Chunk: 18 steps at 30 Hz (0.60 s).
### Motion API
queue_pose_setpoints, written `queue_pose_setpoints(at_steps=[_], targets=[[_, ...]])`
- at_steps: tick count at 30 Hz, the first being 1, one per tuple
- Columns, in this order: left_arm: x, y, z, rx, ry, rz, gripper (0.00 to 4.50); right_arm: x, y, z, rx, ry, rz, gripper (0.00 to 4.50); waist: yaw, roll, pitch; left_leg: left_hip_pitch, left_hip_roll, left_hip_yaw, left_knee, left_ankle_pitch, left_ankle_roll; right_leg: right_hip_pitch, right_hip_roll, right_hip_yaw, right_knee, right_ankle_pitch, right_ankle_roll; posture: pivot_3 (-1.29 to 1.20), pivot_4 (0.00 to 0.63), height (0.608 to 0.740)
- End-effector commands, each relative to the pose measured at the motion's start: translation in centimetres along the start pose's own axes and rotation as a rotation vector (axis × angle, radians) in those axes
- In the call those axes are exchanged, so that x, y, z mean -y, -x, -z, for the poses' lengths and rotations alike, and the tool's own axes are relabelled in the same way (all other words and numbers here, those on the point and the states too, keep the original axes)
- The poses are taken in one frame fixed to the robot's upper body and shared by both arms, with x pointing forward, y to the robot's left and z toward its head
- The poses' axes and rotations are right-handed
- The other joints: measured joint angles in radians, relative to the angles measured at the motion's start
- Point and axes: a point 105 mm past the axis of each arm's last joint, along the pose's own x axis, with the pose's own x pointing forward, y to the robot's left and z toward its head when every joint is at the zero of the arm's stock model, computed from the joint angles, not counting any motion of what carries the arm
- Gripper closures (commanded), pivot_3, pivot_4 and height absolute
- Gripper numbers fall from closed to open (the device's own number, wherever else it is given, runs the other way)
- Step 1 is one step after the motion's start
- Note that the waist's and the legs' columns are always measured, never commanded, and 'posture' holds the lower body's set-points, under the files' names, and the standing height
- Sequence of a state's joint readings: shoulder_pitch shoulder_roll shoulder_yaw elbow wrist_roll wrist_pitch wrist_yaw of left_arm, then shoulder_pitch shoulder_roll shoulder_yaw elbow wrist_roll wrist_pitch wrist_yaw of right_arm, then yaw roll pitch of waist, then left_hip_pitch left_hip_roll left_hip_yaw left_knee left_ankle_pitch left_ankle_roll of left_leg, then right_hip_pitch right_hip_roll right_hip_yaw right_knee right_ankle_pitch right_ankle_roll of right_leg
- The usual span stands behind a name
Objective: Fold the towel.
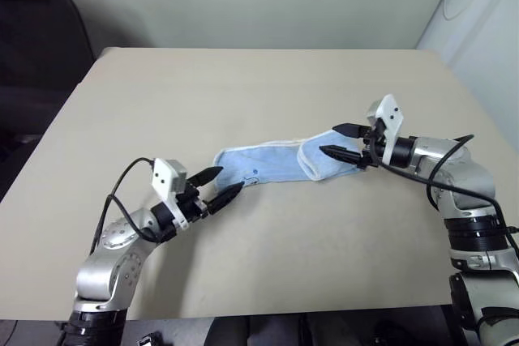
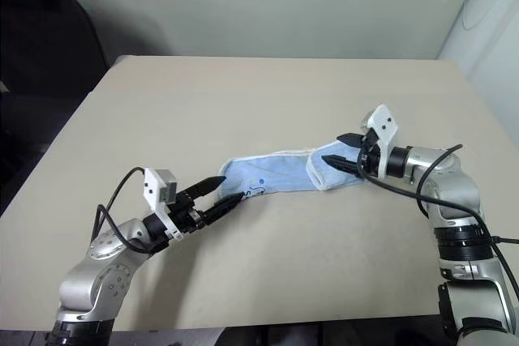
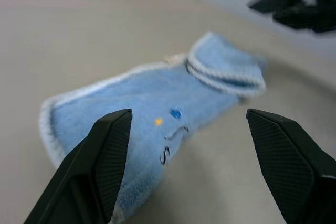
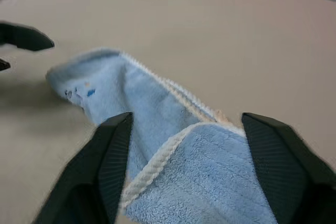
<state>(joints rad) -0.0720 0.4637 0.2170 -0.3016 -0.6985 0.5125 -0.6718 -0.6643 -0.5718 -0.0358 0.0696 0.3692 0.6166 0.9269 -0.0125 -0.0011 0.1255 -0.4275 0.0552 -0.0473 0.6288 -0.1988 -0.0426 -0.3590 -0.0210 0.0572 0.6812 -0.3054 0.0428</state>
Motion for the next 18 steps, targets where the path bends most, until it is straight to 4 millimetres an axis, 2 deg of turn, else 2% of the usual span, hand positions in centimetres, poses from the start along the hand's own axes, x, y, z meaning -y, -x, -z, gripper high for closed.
queue_pose_setpoints(at_steps=[1, 6, 7, 13, 14, 16, 18], targets=[[0.6, 0.3, -1.0, 0.046, 0.088, -0.018, 0.70, 1.5, -0.4, 0.1, 0.000, 0.005, 0.080, 2.38, 0.000, 0.000, 0.000, 0.000, 0.000, 0.000, 0.000, 0.000, 0.000, 0.000, 0.000, 0.000, 0.000, 0.000, 0.000, 0.00, 0.150, 0.740], [0.5, 0.2, 0.1, 0.062, 0.286, -0.122, 0.70, 1.7, -3.0, 5.2, -0.096, -0.033, 0.095, 4.22, -0.002, 0.000, 0.000, 0.003, 0.000, 0.000, -0.001, -0.001, 0.002, 0.001, 0.000, 0.000, 0.000, 0.000, 0.000, 0.00, 0.150, 0.740], [0.5, 0.2, 0.2, 0.067, 0.323, -0.141, 0.70, 1.6, -3.4, 6.2, -0.119, -0.029, 0.094, 4.48, 0.000, 0.000, 0.000, 0.003, 0.000, 0.000, 0.000, -0.001, 0.002, 0.001, 0.000, 0.000, 0.000, 0.000, 0.000, 0.00, 0.150, 0.740], [0.7, -0.1, 0.9, 0.059, 0.471, -0.215, 0.70, 1.4, -4.2, 9.9, -0.210, -0.005, 0.092, 4.48, 0.004, 0.000, 0.000, 0.004, 0.000, 0.000, 0.000, -0.002, 0.003, 0.004, 0.000, 0.000, 0.000, 0.000, 0.000, 0.00, 0.150, 0.740], [0.9, -0.2, 1.1, 0.056, 0.497, -0.224, 0.53, 1.2, -4.2, 10.1, -0.215, 0.007, 0.083, 4.50, 0.004, 0.000, 0.000, 0.006, 0.000, 0.000, 0.000, -0.002, 0.003, 0.006, 0.000, -0.001, 0.000, 0.000, 0.000, 0.00, 0.150, 0.740], [1.0, -0.4, 1.4, 0.053, 0.550, -0.245, 0.09, 1.1, -4.2, 9.7, -0.195, 0.023, 0.072, 4.50, 0.004, 0.000, 0.000, 0.008, 0.000, 0.000, 0.000, -0.003, 0.005, 0.008, 0.000, -0.001, 0.000, 0.000, 0.000, 0.00, 0.150, 0.740], [1.3, -0.8, 1.7, 0.054, 0.626, -0.257, 0.04, 1.4, -3.9, 8.1, -0.131, 0.026, 0.079, 4.50, 0.004, 0.000, 0.000, 0.008, 0.000, 0.001, 0.001, -0.003, 0.005, 0.008, 0.000, -0.001, 0.000, 0.000, 0.000, 0.00, 0.150, 0.740]])
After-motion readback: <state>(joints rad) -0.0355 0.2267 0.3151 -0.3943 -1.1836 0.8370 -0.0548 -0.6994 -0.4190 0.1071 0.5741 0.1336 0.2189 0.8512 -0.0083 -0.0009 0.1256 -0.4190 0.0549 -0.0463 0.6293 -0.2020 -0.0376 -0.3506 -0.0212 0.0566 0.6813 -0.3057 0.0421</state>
